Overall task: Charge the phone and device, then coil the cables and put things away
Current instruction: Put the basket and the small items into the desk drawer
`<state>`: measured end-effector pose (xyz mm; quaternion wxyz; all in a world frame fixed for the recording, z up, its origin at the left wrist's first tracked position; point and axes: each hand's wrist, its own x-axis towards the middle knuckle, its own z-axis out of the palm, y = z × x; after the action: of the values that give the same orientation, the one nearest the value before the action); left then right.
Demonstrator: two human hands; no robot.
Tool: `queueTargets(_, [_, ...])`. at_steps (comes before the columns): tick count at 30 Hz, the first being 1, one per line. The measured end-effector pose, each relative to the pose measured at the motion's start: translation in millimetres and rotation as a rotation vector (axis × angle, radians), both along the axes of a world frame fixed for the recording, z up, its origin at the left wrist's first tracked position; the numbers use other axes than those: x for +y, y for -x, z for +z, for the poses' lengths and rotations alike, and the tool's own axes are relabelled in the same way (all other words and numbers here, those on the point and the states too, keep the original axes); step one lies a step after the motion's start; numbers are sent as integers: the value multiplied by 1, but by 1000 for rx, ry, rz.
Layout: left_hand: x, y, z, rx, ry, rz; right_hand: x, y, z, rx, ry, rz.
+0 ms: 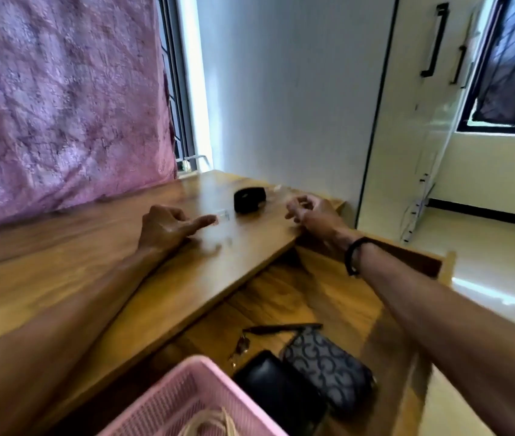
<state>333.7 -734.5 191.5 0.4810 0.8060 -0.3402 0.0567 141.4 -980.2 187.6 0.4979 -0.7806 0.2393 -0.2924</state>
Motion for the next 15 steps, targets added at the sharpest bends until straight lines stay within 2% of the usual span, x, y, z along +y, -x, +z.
queueTargets(3, [-2, 53, 2, -128, 6, -116, 0, 39, 2, 7, -200, 115])
queueTargets(4, [-5, 74, 3, -167, -8, -171, -1, 55, 3, 82, -167, 127])
queueTargets(7, [-24, 129, 3, -175, -71, -442, -3, 96, 7, 398, 108, 93])
queueTargets(10, [-48, 172, -6, -261, -243, -717, -3, 132, 5, 675, 196, 120])
queueTargets(13, [-69, 199, -28, -356, -421, -848, 1, 153, -4, 975, 304, 126])
queueTargets(15, [-79, 210, -42, -359, -491, -879, 4, 158, -12, 1067, 433, 77])
